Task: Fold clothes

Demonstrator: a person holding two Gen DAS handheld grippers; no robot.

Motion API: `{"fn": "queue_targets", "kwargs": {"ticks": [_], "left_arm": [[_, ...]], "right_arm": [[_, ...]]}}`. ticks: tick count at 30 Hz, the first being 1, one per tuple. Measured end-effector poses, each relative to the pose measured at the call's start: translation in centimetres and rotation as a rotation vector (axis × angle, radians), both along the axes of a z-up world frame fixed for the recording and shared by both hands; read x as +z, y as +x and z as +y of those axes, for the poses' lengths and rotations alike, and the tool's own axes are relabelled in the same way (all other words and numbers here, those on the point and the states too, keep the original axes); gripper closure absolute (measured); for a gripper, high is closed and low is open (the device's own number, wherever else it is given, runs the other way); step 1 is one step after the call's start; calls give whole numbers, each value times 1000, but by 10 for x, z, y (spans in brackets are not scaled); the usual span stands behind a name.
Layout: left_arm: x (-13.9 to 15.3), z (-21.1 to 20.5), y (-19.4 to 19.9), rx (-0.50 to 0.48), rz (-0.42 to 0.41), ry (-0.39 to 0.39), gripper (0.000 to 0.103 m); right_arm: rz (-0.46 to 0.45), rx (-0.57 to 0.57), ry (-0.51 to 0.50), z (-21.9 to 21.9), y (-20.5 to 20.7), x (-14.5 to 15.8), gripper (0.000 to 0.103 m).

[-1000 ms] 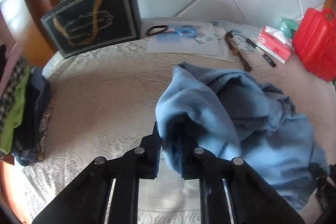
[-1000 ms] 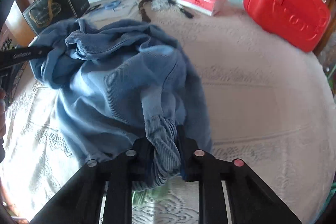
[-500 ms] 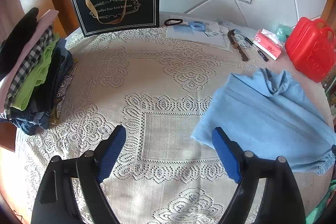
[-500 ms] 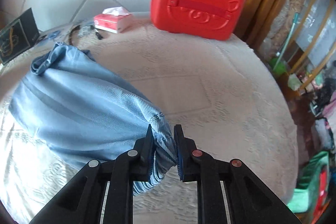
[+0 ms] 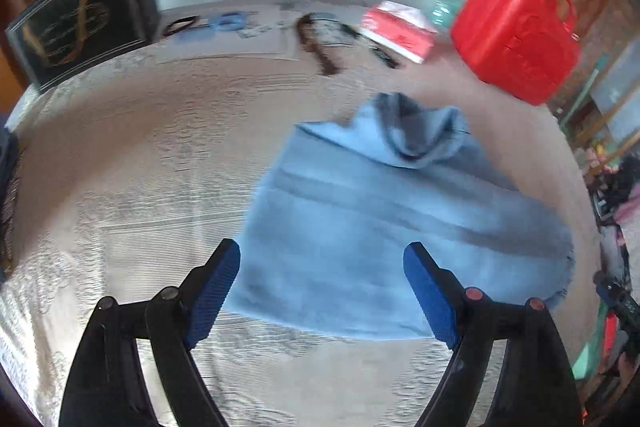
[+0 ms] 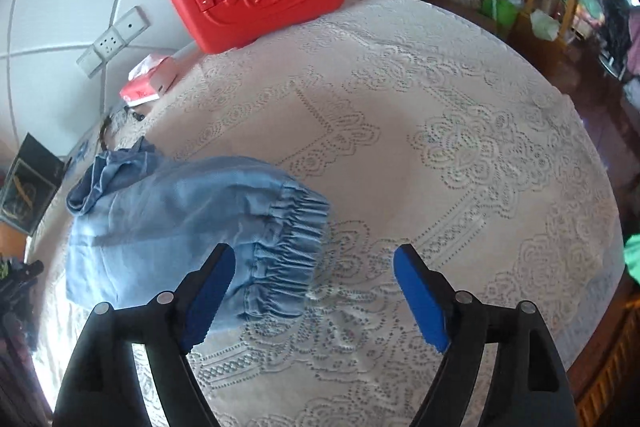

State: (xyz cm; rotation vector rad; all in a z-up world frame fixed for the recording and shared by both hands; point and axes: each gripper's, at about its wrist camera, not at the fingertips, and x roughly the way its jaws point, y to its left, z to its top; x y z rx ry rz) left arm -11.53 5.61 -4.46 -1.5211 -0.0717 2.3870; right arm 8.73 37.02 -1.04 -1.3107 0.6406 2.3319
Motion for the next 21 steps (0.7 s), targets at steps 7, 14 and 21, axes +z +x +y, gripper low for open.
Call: {"fn": "queue_targets", "kwargs": {"ticks": [7,14,21], "left_arm": [[-13,186,54,-377,55,-24,19],[-51,247,54,-379,24,-127,95],[29,101,11,-15,188,-174,98]], "right_arm": [[-27,-33,-66,21,38,-21,43],[-35,-32,-119,40,75,-34,43],[-13,36,-132,48,70,-36,43]]}}
